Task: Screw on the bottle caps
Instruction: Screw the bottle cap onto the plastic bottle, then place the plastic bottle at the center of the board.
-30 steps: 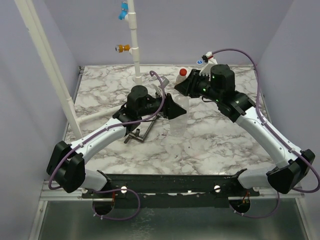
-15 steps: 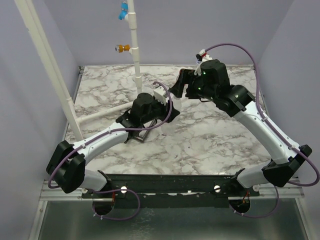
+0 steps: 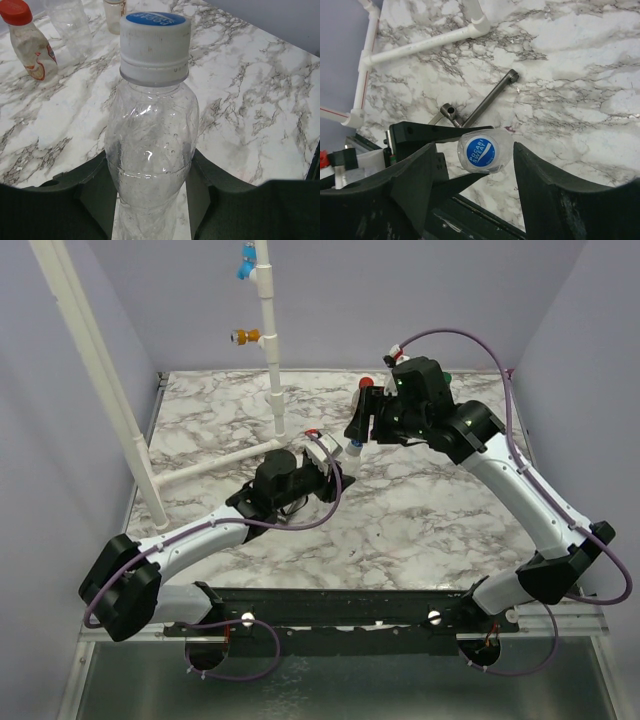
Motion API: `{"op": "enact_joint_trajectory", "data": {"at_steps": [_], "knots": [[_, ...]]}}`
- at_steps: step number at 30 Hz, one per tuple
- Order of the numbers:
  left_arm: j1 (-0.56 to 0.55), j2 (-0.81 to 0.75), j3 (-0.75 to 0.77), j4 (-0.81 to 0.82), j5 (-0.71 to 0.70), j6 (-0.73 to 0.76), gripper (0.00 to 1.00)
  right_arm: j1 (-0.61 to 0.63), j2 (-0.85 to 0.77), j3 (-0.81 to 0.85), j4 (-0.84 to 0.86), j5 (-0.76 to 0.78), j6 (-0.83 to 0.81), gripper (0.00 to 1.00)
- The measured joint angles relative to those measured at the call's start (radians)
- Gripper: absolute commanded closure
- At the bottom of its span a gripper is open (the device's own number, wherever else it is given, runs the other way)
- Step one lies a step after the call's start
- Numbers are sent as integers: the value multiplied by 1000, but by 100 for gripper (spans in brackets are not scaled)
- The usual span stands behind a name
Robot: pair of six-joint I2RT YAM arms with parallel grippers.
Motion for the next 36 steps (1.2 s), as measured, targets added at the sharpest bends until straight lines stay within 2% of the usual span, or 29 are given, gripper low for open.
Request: {"op": "enact_joint_trajectory", "data": {"at_steps": [13,19,22,23,24,26,29,36], "knots": [[-12,-11,-9,63,-18,47,100,55,37,-3,-48,-29,-16,40],[-16,-17,-18,64,-20,59,100,59,61,-3,-77,-6,-20,59],[-16,-22,-19,64,-25,60,100,58,61,-3,-78,7,-24,76],[-16,-23,-19,64,-26,60,96,58,61,-3,-78,10,-28,84],[-16,-23,-19,64,-26,60,86,59,61,-3,-79,15,-29,89],[-17,-23,-19,63,-29,59,50,60,61,-3,-79,23,-32,94],[-18,-23,-19,64,-31,56,2,64,61,0,-82,44,-32,95],[-18,-28,-19,64,-58,19,1,42,61,47,-108,125,-35,97]]}}
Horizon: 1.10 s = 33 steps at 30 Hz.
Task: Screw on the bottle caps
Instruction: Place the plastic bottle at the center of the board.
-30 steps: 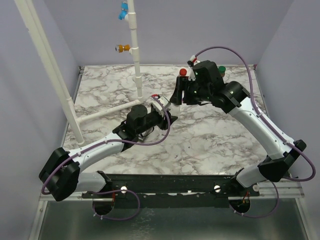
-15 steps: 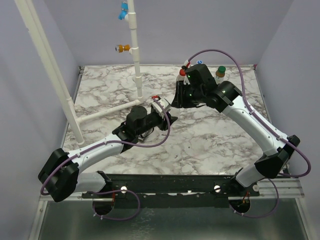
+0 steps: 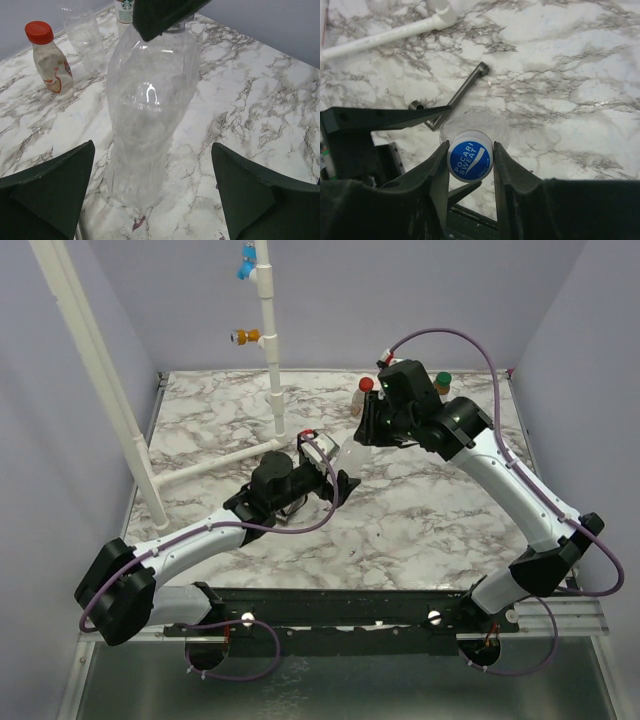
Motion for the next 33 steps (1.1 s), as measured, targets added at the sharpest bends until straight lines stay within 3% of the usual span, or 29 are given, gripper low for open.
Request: {"op": "enact_joint_trajectory", "data": {"at_steps": [15,33], "knots": [[1,-82,82,-211,-111,-35,1,-280,8,-88,59,157,-62,100],[29,-158,47,-264,-303,-32,2,-452,262,-81,285,187,-195,100]]}}
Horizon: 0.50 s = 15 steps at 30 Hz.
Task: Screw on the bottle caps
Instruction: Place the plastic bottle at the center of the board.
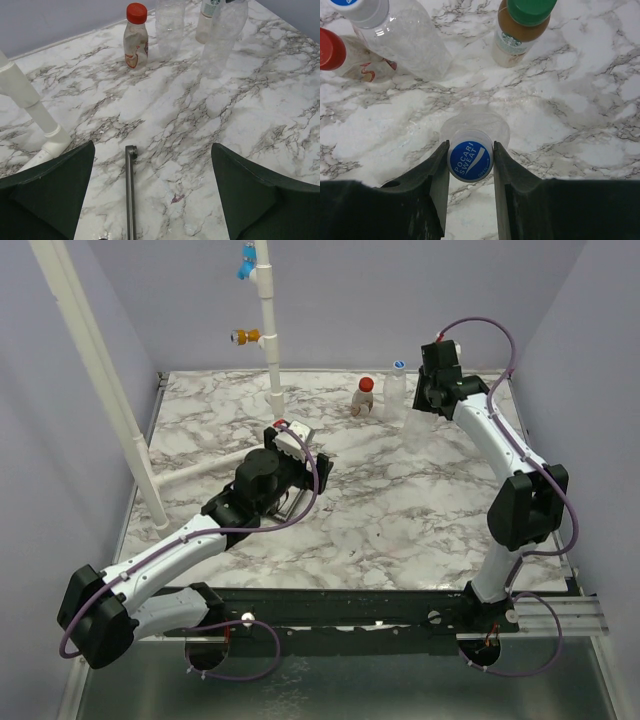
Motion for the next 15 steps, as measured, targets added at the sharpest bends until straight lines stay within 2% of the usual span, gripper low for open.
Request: {"op": "enact_joint_trajectory", "data": {"at_steps": [3,6,15], "knots": [[0,0,-7,0,-7,0,1,-11,15,13,20,3,-10,99],[2,0,-10,-1,-11,0,1,-18,18,13,25,3,-15,94],[5,0,-10,-1,-12,0,1,-25,22,15,27,3,-16,68]]}}
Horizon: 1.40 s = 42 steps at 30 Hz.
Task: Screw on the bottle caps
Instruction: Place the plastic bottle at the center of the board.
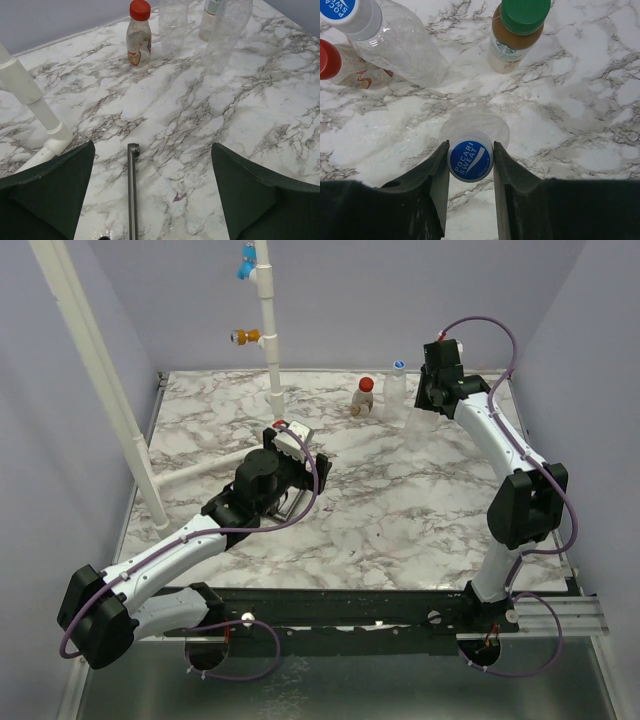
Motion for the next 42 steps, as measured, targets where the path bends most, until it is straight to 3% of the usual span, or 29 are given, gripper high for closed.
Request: {"op": "enact_joint_trajectory", "data": {"at_steps": [7,13,42], "knots": [[2,0,0,0,0,0,1,0,-15,-25,17,0,7,62],[2,3,0,0,0,0,1,0,-36,-64,27,0,19,49],[8,16,0,0,0,-1,2,0,-47,-84,27,-13,27,48]]}}
